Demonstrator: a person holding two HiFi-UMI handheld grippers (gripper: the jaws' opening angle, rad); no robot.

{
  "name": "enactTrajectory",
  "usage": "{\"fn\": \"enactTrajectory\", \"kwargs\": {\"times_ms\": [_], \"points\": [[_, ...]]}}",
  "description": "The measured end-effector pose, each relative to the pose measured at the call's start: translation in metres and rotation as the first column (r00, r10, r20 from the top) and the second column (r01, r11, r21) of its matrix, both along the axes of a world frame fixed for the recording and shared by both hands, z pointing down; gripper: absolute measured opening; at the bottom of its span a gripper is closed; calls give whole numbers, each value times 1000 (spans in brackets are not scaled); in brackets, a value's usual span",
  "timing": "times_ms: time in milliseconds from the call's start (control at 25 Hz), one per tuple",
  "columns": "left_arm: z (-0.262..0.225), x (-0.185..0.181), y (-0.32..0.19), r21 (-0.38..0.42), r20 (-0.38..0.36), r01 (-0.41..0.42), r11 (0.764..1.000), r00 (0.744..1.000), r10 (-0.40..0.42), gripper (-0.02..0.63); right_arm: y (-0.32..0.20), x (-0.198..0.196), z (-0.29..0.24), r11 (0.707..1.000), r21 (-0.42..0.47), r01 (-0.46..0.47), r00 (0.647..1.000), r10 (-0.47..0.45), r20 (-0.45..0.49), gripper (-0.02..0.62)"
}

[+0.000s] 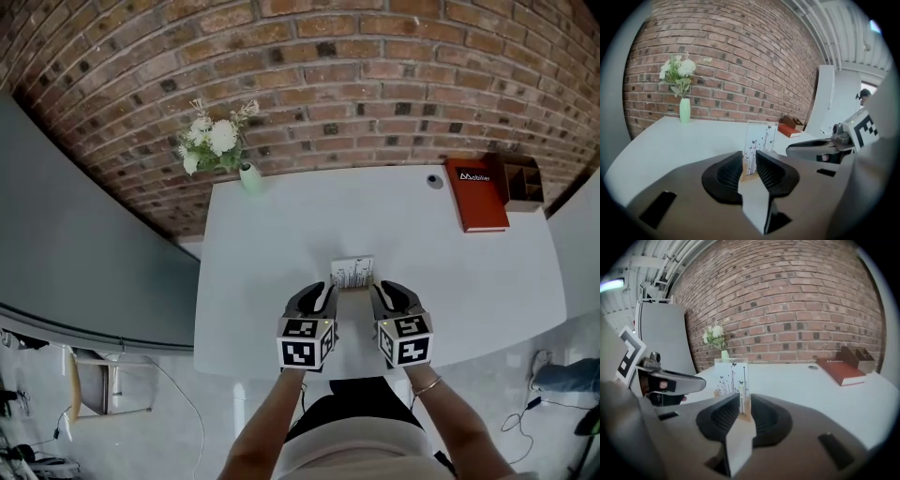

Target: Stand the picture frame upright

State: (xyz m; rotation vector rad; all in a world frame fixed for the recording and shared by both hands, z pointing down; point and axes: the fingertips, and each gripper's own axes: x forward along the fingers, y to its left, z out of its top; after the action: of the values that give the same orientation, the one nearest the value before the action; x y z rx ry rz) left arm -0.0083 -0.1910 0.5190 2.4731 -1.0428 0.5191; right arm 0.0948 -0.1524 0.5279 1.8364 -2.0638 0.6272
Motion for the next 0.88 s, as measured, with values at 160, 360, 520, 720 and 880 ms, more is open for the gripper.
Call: {"fn": "enactTrajectory", "kwargs": {"times_ms": [160, 360, 520, 720, 880], "points": [[-10, -19, 9, 27, -21, 57, 998, 998, -57, 29, 17, -7, -19, 999, 29, 14, 999, -15, 30, 74], [-21, -33, 25, 36, -40, 83, 996, 996, -81, 14, 43, -15, -34, 998, 59, 14, 997, -18, 70, 56], [-29, -43, 36, 53, -46, 100, 994, 994, -98, -5, 61, -13, -39, 997, 77, -2, 996, -5, 87, 44], [-36, -53, 49, 66, -43, 109, 992, 993, -107, -6, 75, -7, -44, 996, 88, -23, 995, 15, 99, 3], [-37, -54, 58, 70, -46, 110, 992, 993, -107, -6, 80, -6, -44, 995, 96, -26, 994, 16, 106, 3]]}}
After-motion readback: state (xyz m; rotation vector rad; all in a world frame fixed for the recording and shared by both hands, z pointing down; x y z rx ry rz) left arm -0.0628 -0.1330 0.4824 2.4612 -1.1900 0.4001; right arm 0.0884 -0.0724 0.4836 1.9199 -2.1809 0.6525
